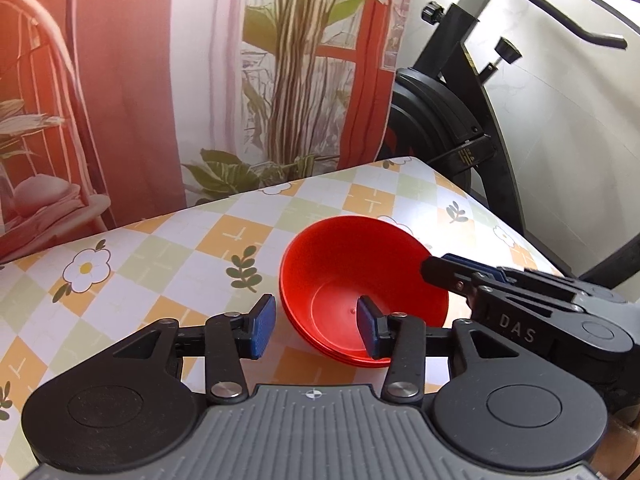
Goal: Organize plates and bowls
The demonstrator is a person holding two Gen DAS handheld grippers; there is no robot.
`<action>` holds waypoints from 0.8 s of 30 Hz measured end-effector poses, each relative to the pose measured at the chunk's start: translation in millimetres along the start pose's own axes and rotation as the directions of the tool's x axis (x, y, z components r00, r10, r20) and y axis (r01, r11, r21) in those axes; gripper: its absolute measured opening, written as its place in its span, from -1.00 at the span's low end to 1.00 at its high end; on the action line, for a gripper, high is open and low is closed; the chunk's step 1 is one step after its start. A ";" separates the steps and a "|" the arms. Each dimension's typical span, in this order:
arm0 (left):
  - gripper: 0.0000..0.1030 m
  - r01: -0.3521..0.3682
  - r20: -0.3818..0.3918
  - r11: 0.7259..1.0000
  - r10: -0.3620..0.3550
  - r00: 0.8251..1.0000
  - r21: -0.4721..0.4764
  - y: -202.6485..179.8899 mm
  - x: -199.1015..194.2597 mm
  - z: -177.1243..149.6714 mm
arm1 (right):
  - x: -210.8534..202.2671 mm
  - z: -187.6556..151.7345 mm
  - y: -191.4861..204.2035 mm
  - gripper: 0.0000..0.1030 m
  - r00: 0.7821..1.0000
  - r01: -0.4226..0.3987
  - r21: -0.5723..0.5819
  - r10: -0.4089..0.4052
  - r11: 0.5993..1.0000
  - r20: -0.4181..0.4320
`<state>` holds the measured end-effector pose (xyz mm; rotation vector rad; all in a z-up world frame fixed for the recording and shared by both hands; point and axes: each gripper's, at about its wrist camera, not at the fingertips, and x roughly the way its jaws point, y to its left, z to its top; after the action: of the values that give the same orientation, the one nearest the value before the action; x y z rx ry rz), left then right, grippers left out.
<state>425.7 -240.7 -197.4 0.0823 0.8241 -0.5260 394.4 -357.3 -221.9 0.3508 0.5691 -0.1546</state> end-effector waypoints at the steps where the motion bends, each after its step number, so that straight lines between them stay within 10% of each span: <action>1: -0.08 0.001 0.001 1.000 -0.001 1.000 -0.016 2.1 0.9 0.3 | 0.8 -0.3 -0.7 -0.73 1.000 0.001 0.005 -0.001 1.000 -0.002; 24: -0.34 0.073 -0.018 0.982 -0.077 0.997 -0.175 17.9 28.9 -9.4 | 17.9 -9.1 -5.1 -0.69 0.999 -0.023 0.108 0.027 0.994 -0.038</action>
<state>444.0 -234.6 -226.9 -0.1041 0.8968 -0.5221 403.6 -359.5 -240.4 0.4665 0.5966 -0.1550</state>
